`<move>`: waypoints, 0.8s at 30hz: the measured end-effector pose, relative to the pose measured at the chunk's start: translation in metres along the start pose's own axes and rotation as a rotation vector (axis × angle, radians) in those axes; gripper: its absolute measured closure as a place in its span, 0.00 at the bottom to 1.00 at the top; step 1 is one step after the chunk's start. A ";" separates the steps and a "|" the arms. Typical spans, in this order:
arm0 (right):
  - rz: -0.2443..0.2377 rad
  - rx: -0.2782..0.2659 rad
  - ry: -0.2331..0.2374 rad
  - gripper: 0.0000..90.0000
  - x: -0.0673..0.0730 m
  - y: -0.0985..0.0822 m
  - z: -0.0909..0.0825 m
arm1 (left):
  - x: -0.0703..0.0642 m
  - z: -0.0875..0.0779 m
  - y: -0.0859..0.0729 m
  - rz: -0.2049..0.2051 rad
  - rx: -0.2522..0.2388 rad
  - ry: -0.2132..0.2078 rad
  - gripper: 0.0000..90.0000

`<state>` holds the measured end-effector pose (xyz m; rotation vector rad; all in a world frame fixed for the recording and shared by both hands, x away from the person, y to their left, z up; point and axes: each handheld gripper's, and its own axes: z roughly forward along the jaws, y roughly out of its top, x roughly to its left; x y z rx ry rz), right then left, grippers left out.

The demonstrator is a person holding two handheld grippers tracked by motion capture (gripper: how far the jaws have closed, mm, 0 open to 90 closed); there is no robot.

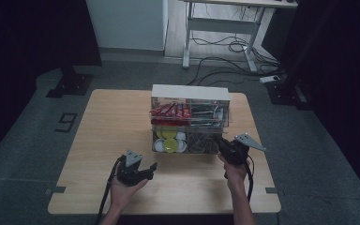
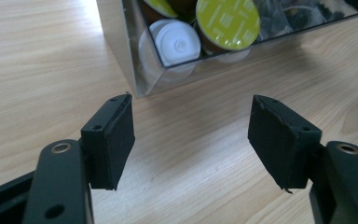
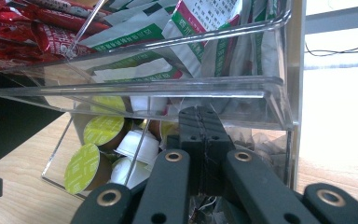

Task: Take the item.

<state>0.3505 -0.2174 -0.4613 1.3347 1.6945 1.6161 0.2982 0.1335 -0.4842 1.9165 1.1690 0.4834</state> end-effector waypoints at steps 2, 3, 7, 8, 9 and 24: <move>0.002 0.001 0.002 0.99 0.000 0.000 0.000 | -0.001 0.001 0.001 0.000 -0.001 0.000 0.35; 0.002 0.001 0.002 0.99 0.000 0.000 0.000 | -0.002 0.002 0.002 -0.001 -0.003 0.001 0.35; 0.004 0.000 0.004 0.99 0.000 0.000 0.000 | -0.005 0.006 0.007 -0.002 -0.004 -0.004 0.35; 0.006 0.000 0.006 0.99 0.000 0.000 -0.001 | -0.005 0.008 0.009 -0.001 0.000 -0.010 0.35; 0.006 0.000 0.006 0.99 0.000 0.000 -0.001 | -0.005 0.008 0.009 -0.001 0.000 -0.010 0.35; 0.006 0.001 0.010 0.99 -0.002 0.000 0.000 | -0.015 0.024 0.022 0.009 -0.006 -0.007 0.35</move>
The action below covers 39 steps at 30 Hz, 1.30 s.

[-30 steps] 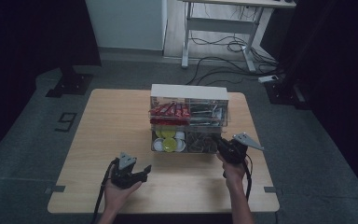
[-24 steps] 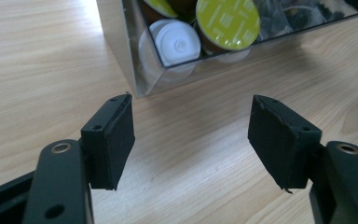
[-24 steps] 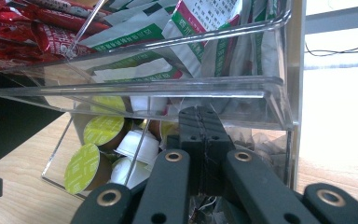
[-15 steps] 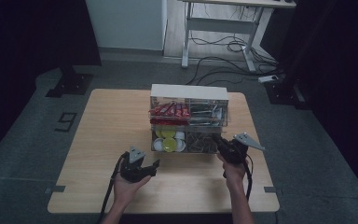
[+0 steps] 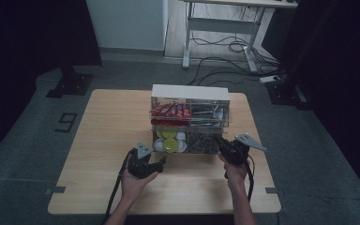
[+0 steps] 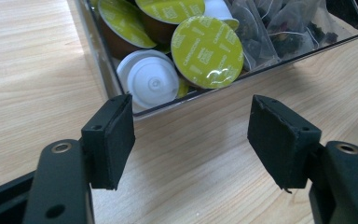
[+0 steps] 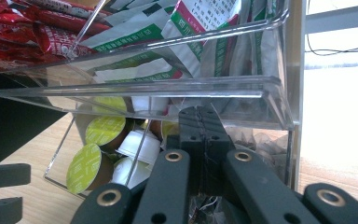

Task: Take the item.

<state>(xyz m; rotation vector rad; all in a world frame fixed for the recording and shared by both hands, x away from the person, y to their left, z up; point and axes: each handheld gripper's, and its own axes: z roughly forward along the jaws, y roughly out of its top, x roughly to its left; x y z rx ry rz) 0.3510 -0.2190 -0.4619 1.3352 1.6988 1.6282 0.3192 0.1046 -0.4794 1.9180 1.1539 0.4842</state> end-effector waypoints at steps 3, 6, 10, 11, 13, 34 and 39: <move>-0.001 0.002 0.005 0.99 -0.001 0.000 0.000 | -0.002 0.004 0.001 -0.002 -0.003 0.000 0.36; 0.000 0.001 0.006 0.99 -0.001 0.000 0.000 | -0.003 0.008 0.003 -0.004 -0.002 0.000 0.36; -0.001 0.003 0.005 0.99 -0.001 0.000 0.000 | -0.003 0.012 0.005 -0.006 -0.003 0.005 0.36; -0.001 0.003 0.005 0.99 -0.001 0.000 0.000 | -0.003 0.012 0.005 -0.006 -0.003 0.005 0.36; -0.001 0.002 0.006 0.99 -0.001 0.000 0.000 | -0.003 0.014 0.005 -0.004 0.001 0.005 0.36; 0.004 -0.002 0.007 0.99 -0.002 0.000 -0.001 | -0.016 0.027 0.018 0.040 -0.005 0.019 0.34; 0.003 -0.002 0.007 0.99 -0.003 0.000 -0.001 | -0.014 0.032 0.022 0.037 -0.007 0.028 0.34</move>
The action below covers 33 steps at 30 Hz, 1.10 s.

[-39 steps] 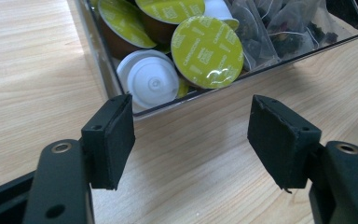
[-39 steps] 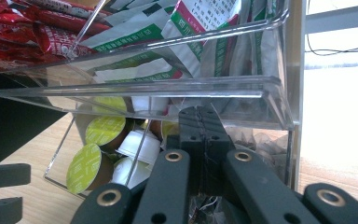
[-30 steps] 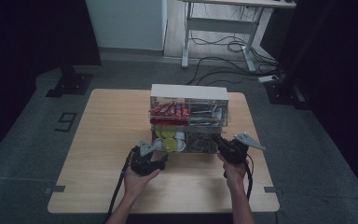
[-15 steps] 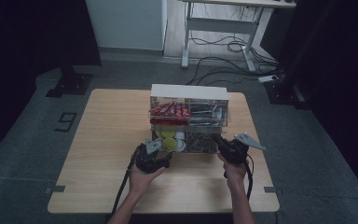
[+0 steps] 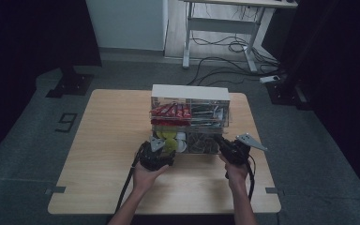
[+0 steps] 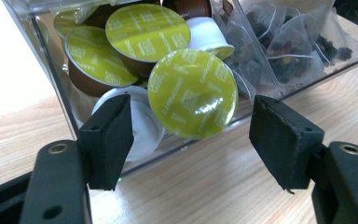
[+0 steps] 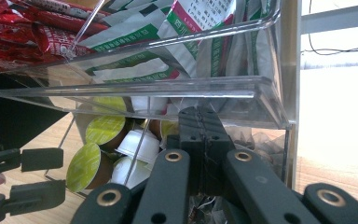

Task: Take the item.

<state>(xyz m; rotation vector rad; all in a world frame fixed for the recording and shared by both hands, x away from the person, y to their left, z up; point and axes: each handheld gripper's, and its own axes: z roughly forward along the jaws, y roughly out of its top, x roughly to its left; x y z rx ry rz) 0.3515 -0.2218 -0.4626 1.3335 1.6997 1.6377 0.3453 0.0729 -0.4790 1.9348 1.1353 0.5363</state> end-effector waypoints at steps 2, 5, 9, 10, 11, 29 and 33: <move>-0.001 -0.006 -0.002 0.99 0.000 0.000 0.000 | 0.000 0.002 0.002 -0.001 -0.002 -0.001 0.33; -0.002 -0.010 -0.002 0.99 0.000 0.000 0.000 | -0.001 0.005 0.004 -0.001 0.001 0.004 0.32; -0.003 -0.015 -0.003 0.99 0.001 0.000 0.000 | -0.003 0.009 0.006 -0.004 0.001 0.009 0.32; -0.006 -0.017 -0.003 0.99 0.001 0.000 -0.001 | -0.003 0.011 0.006 -0.003 0.003 0.010 0.31; -0.006 -0.018 -0.002 0.99 0.000 0.000 -0.001 | -0.003 0.014 0.007 -0.008 0.009 0.017 0.31; -0.003 -0.019 0.002 0.99 0.000 0.001 -0.002 | -0.003 0.022 0.007 -0.006 -0.018 0.047 0.30; -0.003 -0.020 0.002 0.99 0.000 0.001 -0.002 | -0.005 0.022 0.005 -0.001 -0.023 0.047 0.29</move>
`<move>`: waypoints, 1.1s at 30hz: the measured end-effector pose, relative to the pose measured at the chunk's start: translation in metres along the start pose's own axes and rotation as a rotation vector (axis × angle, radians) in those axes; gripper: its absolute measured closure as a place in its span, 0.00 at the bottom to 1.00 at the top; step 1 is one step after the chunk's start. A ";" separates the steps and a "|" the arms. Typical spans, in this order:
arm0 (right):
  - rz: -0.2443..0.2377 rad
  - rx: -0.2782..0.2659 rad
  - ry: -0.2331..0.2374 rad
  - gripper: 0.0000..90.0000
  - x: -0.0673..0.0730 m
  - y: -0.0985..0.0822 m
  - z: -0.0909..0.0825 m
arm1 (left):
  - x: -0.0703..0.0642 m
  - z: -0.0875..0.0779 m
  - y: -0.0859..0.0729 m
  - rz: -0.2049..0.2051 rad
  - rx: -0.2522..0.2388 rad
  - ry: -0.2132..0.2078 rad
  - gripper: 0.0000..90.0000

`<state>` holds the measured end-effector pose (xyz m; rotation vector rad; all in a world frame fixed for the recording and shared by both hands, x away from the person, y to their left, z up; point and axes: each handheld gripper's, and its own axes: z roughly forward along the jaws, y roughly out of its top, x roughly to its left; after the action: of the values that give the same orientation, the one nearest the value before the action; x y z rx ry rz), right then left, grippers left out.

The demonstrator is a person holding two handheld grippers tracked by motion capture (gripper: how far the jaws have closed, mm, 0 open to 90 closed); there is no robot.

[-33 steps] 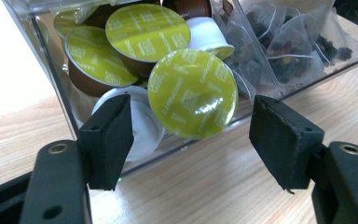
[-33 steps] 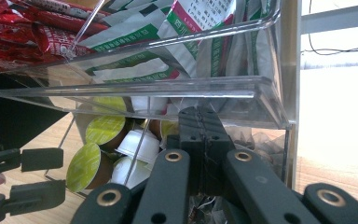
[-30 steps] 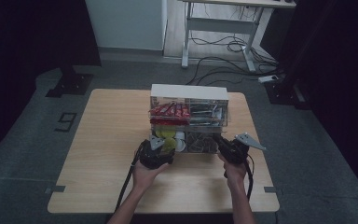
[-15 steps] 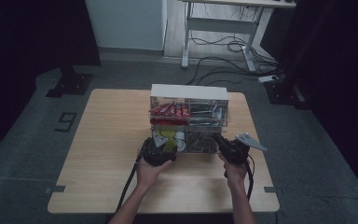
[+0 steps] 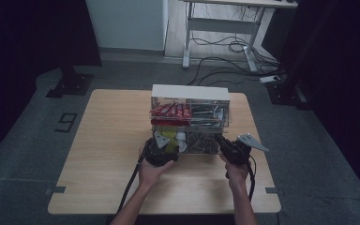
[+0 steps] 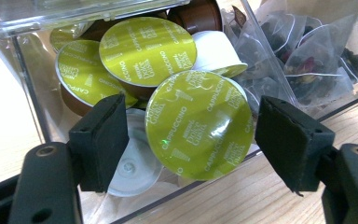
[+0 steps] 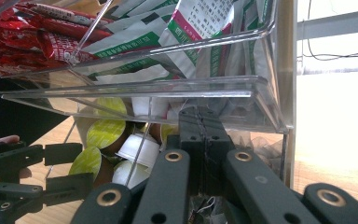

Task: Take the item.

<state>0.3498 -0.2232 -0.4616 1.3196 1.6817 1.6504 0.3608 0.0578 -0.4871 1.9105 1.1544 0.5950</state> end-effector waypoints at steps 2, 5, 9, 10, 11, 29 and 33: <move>0.000 -0.001 -0.001 0.99 0.000 0.000 0.000 | -0.001 0.000 -0.001 0.004 -0.005 0.006 0.29; -0.001 -0.004 -0.004 0.99 0.000 0.000 0.000 | -0.001 0.000 -0.003 0.008 -0.014 0.013 0.31; 0.001 -0.004 -0.004 0.99 -0.001 0.000 0.000 | -0.002 -0.001 -0.004 0.007 -0.021 0.022 0.31; 0.001 -0.003 -0.004 0.99 -0.001 0.000 0.000 | -0.001 -0.001 -0.004 -0.002 -0.022 0.024 0.30; 0.001 -0.003 -0.004 0.99 -0.001 0.000 0.000 | -0.001 -0.001 -0.004 -0.002 -0.022 0.024 0.29; 0.002 -0.004 -0.006 0.99 -0.001 -0.001 0.000 | -0.007 0.000 -0.006 0.023 -0.029 0.002 0.42; 0.005 -0.005 -0.009 0.99 -0.002 0.000 0.000 | -0.005 -0.002 -0.006 0.001 -0.033 -0.010 0.42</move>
<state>0.3504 -0.2253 -0.4626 1.3281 1.6695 1.6486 0.3541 0.0557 -0.4905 1.8847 1.1305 0.6003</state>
